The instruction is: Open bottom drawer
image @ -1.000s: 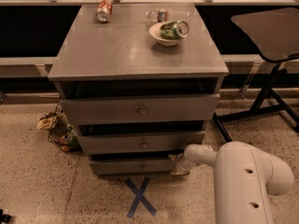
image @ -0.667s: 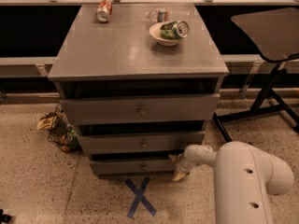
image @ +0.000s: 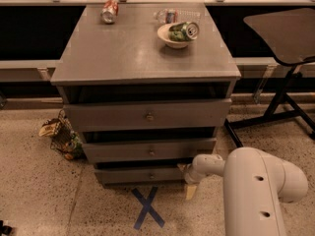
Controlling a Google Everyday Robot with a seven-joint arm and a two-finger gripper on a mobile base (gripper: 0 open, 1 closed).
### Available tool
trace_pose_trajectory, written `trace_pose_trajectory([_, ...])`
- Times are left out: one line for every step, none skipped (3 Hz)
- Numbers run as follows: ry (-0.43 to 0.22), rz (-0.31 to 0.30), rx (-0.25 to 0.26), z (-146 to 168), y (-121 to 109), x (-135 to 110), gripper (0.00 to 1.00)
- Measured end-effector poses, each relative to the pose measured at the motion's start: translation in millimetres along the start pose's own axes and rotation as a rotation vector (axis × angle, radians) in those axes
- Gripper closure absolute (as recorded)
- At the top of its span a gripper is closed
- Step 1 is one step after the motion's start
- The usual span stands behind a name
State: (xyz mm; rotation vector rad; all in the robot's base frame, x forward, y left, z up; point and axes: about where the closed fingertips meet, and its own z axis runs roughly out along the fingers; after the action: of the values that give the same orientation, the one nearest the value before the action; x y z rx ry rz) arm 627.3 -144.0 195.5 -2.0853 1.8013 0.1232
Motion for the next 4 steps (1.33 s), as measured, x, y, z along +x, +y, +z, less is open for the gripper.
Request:
trace_pose_trajectory([0.018, 0.001, 0.026, -4.7, -6.0, 0.2, 0.00])
trace_pose_trajectory([0.028, -0.018, 0.050, -17.2, -12.5, -4.4, 0.00])
trace_pose_trajectory([0.020, -0.027, 0.034, -10.8, -11.6, -4.8, 0.00])
trace_pose_trajectory([0.008, -0.036, 0.016, 4.1, -13.6, -3.2, 0.00])
